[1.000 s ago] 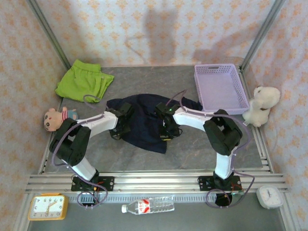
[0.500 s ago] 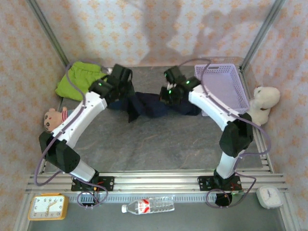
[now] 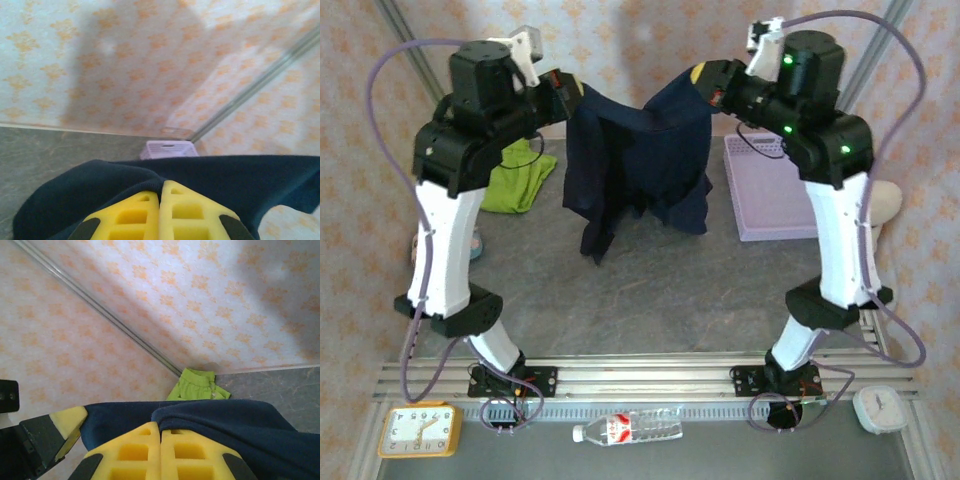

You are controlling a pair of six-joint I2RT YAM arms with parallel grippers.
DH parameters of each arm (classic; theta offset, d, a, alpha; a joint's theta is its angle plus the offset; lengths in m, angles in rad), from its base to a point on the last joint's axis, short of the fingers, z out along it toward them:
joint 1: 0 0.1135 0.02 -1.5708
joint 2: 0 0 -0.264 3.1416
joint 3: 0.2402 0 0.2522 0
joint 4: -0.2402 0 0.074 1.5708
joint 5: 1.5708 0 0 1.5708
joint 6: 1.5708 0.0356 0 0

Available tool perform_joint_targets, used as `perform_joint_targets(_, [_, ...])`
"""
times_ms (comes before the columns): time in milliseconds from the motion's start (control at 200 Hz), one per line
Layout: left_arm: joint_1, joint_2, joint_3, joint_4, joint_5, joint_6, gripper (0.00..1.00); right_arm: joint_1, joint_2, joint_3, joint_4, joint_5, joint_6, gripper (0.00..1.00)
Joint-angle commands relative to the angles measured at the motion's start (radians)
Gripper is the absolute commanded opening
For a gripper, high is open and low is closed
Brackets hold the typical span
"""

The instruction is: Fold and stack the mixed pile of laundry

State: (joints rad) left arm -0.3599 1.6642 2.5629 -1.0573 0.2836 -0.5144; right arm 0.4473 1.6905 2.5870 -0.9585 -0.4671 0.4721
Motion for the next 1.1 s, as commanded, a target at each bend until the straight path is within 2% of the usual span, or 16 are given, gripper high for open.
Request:
perform_joint_targets(0, [-0.001, -0.116, -0.006, 0.105, 0.103, 0.002, 0.00, -0.004, -0.128, -0.081, 0.075, -0.069, 0.020, 0.00])
perform_joint_targets(240, [-0.001, -0.216, 0.070, 0.273, 0.181, -0.088, 0.00, -0.003, -0.272, -0.148, 0.163, -0.097, 0.065, 0.00])
perform_joint_targets(310, [-0.001, -0.226, 0.069, 0.293, 0.168, -0.094, 0.00, -0.004, -0.296, -0.180, 0.191, -0.086, 0.068, 0.00])
perform_joint_targets(475, [0.007, -0.181, 0.041, 0.257, 0.059, -0.062, 0.00, -0.004, -0.298, -0.262, 0.229, -0.009, 0.055, 0.00])
perform_joint_targets(650, [0.098, -0.059, -0.084, 0.206, -0.008, -0.035, 0.00, -0.004, -0.226, -0.410, 0.290, 0.168, -0.002, 0.00])
perform_joint_targets(786, [0.135, 0.054, -0.275, 0.221, -0.207, 0.075, 0.00, -0.015, -0.114, -0.600, 0.457, 0.309, -0.066, 0.00])
perform_joint_targets(881, [0.162, 0.199, -0.286, 0.167, -0.342, 0.126, 0.00, -0.032, 0.004, -0.701, 0.614, 0.385, -0.084, 0.00])
perform_joint_targets(896, [0.169, 0.229, -0.271, 0.145, -0.343, 0.125, 0.05, -0.037, 0.031, -0.698, 0.619, 0.393, -0.081, 0.00])
perform_joint_targets(921, [0.179, 0.294, -0.238, 0.104, -0.346, 0.125, 0.19, -0.045, 0.073, -0.684, 0.616, 0.392, -0.078, 0.00])
perform_joint_targets(926, [0.181, 0.307, -0.228, 0.093, -0.348, 0.124, 0.22, -0.047, 0.084, -0.677, 0.612, 0.391, -0.078, 0.00])
perform_joint_targets(931, [0.182, 0.318, -0.219, 0.082, -0.351, 0.122, 0.30, -0.049, 0.093, -0.672, 0.609, 0.390, -0.076, 0.02])
perform_joint_targets(951, [0.190, 0.367, -0.175, 0.030, -0.362, 0.112, 0.54, -0.057, 0.132, -0.644, 0.583, 0.385, -0.067, 0.12])
perform_joint_targets(971, [0.198, 0.415, -0.125, -0.026, -0.370, 0.102, 0.67, -0.067, 0.172, -0.613, 0.542, 0.378, -0.051, 0.26])
perform_joint_targets(996, [0.207, 0.473, -0.056, -0.098, -0.375, 0.096, 0.72, -0.079, 0.216, -0.557, 0.488, 0.354, -0.034, 0.42])
perform_joint_targets(1016, [0.210, 0.520, 0.001, -0.158, -0.382, 0.090, 0.75, -0.088, 0.251, -0.518, 0.448, 0.323, -0.032, 0.50])
perform_joint_targets(1096, [0.213, 0.632, 0.153, -0.321, -0.381, 0.077, 0.78, -0.103, 0.331, -0.424, 0.318, 0.249, -0.048, 0.59])
